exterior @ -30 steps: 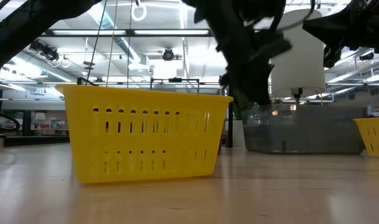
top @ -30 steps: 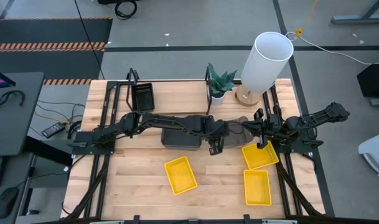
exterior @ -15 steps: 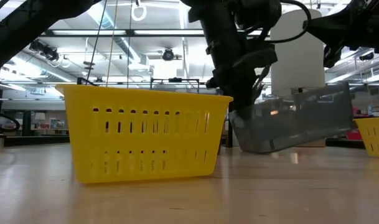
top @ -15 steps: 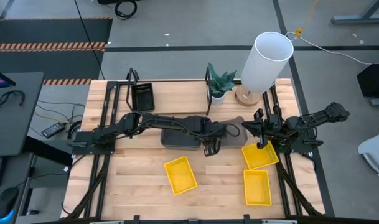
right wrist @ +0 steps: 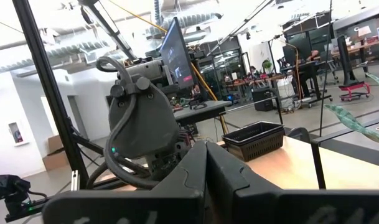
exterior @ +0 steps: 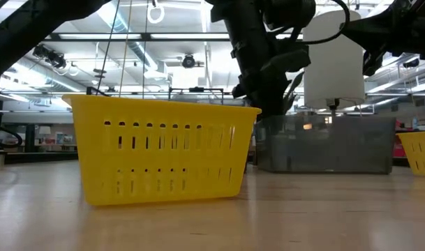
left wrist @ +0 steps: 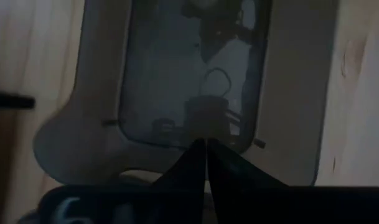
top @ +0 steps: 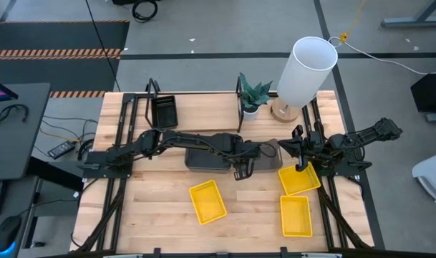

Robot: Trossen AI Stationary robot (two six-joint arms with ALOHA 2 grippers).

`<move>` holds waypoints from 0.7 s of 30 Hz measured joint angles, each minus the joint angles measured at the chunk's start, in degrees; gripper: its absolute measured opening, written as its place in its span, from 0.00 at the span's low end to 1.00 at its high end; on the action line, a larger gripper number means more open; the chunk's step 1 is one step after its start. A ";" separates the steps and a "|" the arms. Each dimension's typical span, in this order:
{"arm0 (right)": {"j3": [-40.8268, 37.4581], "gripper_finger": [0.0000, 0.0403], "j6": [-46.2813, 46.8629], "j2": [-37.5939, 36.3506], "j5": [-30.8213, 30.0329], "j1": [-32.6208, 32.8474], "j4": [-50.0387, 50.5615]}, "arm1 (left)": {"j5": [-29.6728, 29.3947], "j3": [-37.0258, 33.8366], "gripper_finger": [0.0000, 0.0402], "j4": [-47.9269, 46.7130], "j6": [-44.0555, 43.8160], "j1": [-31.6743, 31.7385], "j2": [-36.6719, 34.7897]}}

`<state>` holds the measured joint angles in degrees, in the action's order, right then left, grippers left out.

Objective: Stack baskets on shelf by color
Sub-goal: Stack the right gray bin on the stacked gray bins

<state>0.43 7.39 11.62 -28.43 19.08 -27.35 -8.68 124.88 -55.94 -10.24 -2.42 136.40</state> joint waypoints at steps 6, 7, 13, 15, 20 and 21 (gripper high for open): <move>0.00 0.03 -0.01 0.00 0.01 0.01 0.00 | -0.05 4.74 0.06 -1.70 5.33 -0.76 0.00; 0.00 0.03 -0.01 0.00 0.01 0.01 0.01 | -0.04 5.64 0.07 -1.93 5.38 -0.95 -0.02; 0.00 0.03 -0.01 0.00 -0.01 0.01 0.00 | 1.04 8.06 0.17 -4.02 5.30 -2.20 -0.07; 0.00 0.03 -0.01 -0.01 -0.01 0.01 0.00 | 1.05 8.06 0.23 -3.59 4.30 -2.61 -0.07; 0.00 0.03 0.01 0.00 -0.01 0.01 0.02 | 0.98 8.05 0.40 3.03 1.16 -2.67 0.38; 0.00 0.03 -0.01 0.00 -0.01 -0.01 0.00 | 0.95 8.03 0.43 4.59 0.99 -2.62 0.44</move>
<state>0.43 7.38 11.62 -28.45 19.08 -27.35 -7.73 132.92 -51.35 -9.26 -5.04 136.84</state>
